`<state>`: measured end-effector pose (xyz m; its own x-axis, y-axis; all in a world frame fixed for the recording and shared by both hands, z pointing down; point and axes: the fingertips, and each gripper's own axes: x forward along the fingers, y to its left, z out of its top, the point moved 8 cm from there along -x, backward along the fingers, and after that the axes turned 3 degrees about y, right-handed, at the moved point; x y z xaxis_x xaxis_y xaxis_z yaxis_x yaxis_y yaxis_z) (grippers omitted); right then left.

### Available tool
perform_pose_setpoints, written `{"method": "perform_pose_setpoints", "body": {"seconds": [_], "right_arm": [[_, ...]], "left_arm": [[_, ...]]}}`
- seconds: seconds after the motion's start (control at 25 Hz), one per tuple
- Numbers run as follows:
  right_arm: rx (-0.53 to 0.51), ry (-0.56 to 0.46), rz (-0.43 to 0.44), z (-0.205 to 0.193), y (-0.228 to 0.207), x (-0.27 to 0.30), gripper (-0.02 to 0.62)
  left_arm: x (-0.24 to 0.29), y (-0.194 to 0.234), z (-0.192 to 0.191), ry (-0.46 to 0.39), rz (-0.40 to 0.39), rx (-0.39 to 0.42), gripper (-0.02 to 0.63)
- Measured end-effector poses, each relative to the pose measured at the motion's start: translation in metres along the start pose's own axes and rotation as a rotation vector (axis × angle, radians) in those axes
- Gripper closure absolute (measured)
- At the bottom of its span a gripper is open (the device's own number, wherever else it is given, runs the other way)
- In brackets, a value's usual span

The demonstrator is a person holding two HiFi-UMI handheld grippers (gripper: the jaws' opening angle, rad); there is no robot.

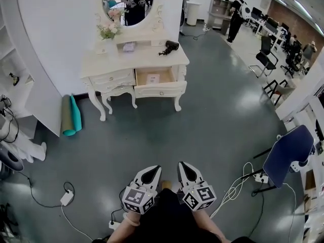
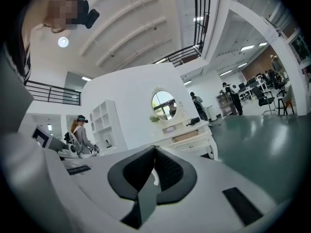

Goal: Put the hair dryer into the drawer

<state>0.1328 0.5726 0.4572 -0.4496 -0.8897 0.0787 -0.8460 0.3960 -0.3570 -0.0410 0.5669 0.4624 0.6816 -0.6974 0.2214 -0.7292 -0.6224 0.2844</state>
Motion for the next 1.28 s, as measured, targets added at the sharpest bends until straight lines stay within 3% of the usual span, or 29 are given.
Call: {"method": "perform_pose_setpoints", "body": {"seconds": [0.28, 0.64, 1.12, 1.28], "right_arm": [[-0.026, 0.025, 0.045, 0.014, -0.035, 0.046, 0.569], [-0.032, 0.043, 0.042, 0.032, -0.083, 0.101, 0.569], [0.028, 0.099, 0.083, 0.020, -0.097, 0.126, 0.569], [0.041, 0.073, 0.065, 0.022, -0.098, 0.123, 0.569]], "left_arm": [[0.059, 0.020, 0.021, -0.026, 0.012, 0.021, 0.588], [0.110, 0.044, 0.040, -0.069, 0.062, 0.019, 0.588], [0.119, 0.059, 0.037, -0.039, 0.163, 0.002, 0.588], [0.116, 0.064, 0.038, -0.037, 0.181, -0.001, 0.588]]}}
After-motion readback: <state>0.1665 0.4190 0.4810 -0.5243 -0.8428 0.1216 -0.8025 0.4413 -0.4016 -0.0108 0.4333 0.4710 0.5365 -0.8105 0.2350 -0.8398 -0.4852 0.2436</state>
